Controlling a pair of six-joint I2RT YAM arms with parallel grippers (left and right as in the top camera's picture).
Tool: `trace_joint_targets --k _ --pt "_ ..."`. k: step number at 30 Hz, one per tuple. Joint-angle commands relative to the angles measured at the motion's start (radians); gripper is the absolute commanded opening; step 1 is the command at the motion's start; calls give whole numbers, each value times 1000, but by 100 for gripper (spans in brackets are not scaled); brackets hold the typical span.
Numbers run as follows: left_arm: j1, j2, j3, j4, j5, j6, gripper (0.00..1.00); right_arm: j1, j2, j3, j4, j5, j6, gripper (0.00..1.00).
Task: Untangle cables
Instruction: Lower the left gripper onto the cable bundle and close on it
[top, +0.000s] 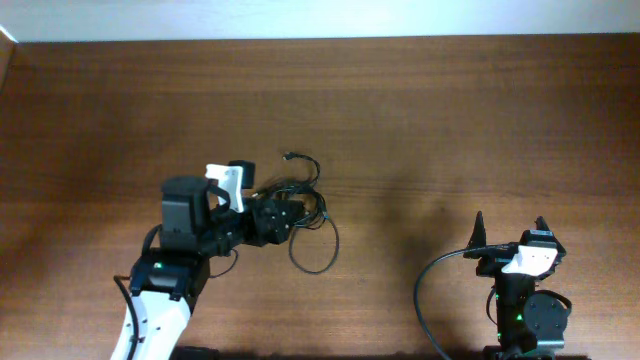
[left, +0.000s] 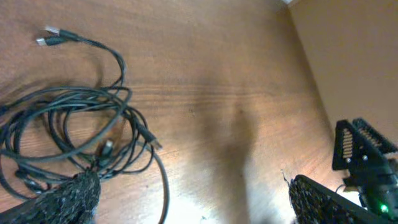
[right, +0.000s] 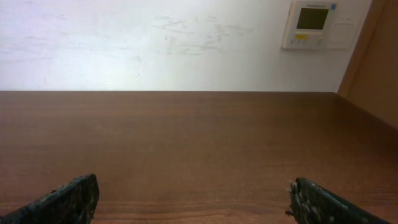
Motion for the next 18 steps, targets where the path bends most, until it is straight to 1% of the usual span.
trace_joint_targets --k 1,2,4,8,12,14,15,17,18 --pt "-96 0 141 -71 -229 16 99 -7 -2 -5 -8 16 6 99" --pt "-123 0 179 -93 -308 16 99 -7 -2 -5 -8 16 6 99" --pt "-146 0 209 -107 -365 16 99 -7 -2 -5 -8 16 6 99" --pt "-149 9 209 -113 -373 16 99 -7 -2 -5 -8 16 6 99" --pt "-150 12 209 -166 -373 13 99 -7 -2 -5 -8 16 6 98" --pt "-149 12 209 -182 -377 -35 99 -7 -2 -5 -8 16 6 98" --pt "-150 13 209 -186 -388 -89 99 -7 -2 -5 -8 16 6 99" --pt "-165 17 209 -200 -441 -127 99 -7 -2 -5 -8 16 6 99" --pt "-178 24 209 -204 -469 -127 100 -7 -2 -5 -8 16 6 99"
